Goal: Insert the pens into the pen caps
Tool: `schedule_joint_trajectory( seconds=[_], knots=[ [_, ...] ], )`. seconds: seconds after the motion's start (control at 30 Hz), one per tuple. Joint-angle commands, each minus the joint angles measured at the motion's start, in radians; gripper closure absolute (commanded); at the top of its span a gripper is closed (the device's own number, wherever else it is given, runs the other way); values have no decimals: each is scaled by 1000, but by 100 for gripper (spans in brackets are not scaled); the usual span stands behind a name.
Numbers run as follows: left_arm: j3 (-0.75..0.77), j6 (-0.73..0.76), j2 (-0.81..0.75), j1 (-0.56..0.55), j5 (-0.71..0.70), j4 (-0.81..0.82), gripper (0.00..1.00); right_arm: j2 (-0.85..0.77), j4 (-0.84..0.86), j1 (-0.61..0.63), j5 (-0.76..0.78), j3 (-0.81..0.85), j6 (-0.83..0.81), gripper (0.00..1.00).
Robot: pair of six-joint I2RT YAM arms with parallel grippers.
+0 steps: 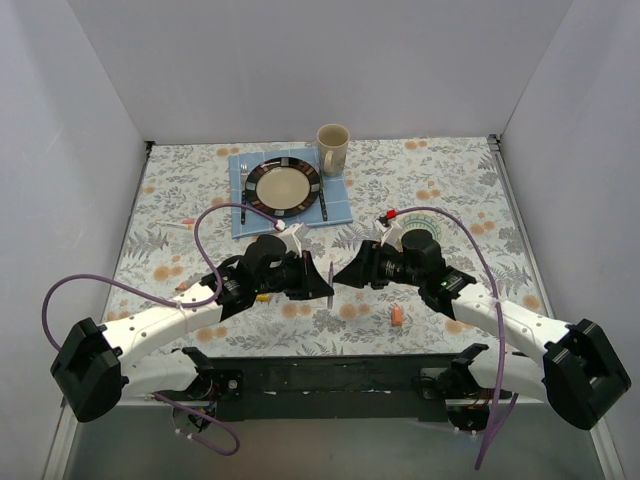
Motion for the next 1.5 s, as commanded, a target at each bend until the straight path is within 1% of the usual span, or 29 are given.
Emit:
schedule_joint_trajectory(
  seconds=[0.0,0.2,0.27,0.3,0.33,0.4,0.43,0.47,0.53,0.57,0.63,0.7,0.77,0.87,0.9,0.93,0.97,1.03,1.07,1.1,1.13,1.17,1.2,1.23,1.3,1.33,1.37,1.43,1.47],
  knots=[
    [-23,11,-15,-5,81,118,100,30,121,44,9,55,22,35],
    [-48,20,-13,-5,93,140,100,64,181,65,2,43,37,39],
    [-56,17,-21,-5,109,147,100,72,185,67,11,43,35,47],
    [-63,19,-24,-5,110,175,100,75,187,68,9,44,35,53],
    [-66,17,-34,-7,110,180,100,79,188,68,9,44,35,69],
    [-68,19,-42,-5,110,186,100,79,219,68,-1,37,40,87],
    [-69,20,-45,-5,109,187,100,76,230,70,-5,34,45,98],
    [-69,19,-48,-5,109,186,95,73,241,68,-6,32,48,99],
    [-77,14,-50,-5,109,192,77,59,288,70,-9,20,63,99],
    [-80,13,-51,-5,115,206,63,56,306,68,-18,17,69,99],
    [-89,5,-50,-5,122,222,55,44,352,70,-26,9,92,99],
    [-100,2,-42,-5,139,247,53,38,374,71,-32,6,104,99],
    [-106,0,-33,-5,158,278,56,30,379,74,-31,6,115,99],
    [-102,2,-15,-5,176,293,71,19,397,73,-26,-6,127,99],
    [-99,4,-9,-5,184,296,91,15,405,73,-25,-9,130,99],
    [-99,8,-5,-5,187,299,100,13,406,74,-23,-11,129,99],
    [-100,7,-7,-5,187,308,100,10,390,73,-26,-5,126,99],
    [-99,14,-16,-5,188,315,100,-5,315,70,4,12,117,71],
    [-91,25,-22,-5,184,292,100,-14,254,68,61,41,109,60],
    [-62,39,-27,-5,167,267,100,-34,131,58,95,58,88,48],
    [-48,54,-37,-5,130,237,100,-45,50,50,177,83,77,44],
    [-28,100,-56,-5,100,174,100,-57,-16,44,228,116,59,41],
    [-7,121,-70,-5,69,131,100,-83,-137,30,285,135,13,38],
    [38,141,-82,-5,-15,93,100,-97,-187,22,407,149,-23,37],
    [79,207,-117,-4,-106,-6,100,-129,-308,-13,562,196,-57,37],
    [120,235,-125,-4,-161,-36,100,-137,-439,-30,727,211,-20,37],
    [134,263,-137,-4,-236,-69,100,-148,-524,-48,803,225,41,37],
    [158,350,-165,-4,-302,-87,100,-181,-627,-116,876,224,194,38],
    [164,373,-173,-4,-353,-93,100,-189,-631,-146,865,222,206,37]
  ],
)
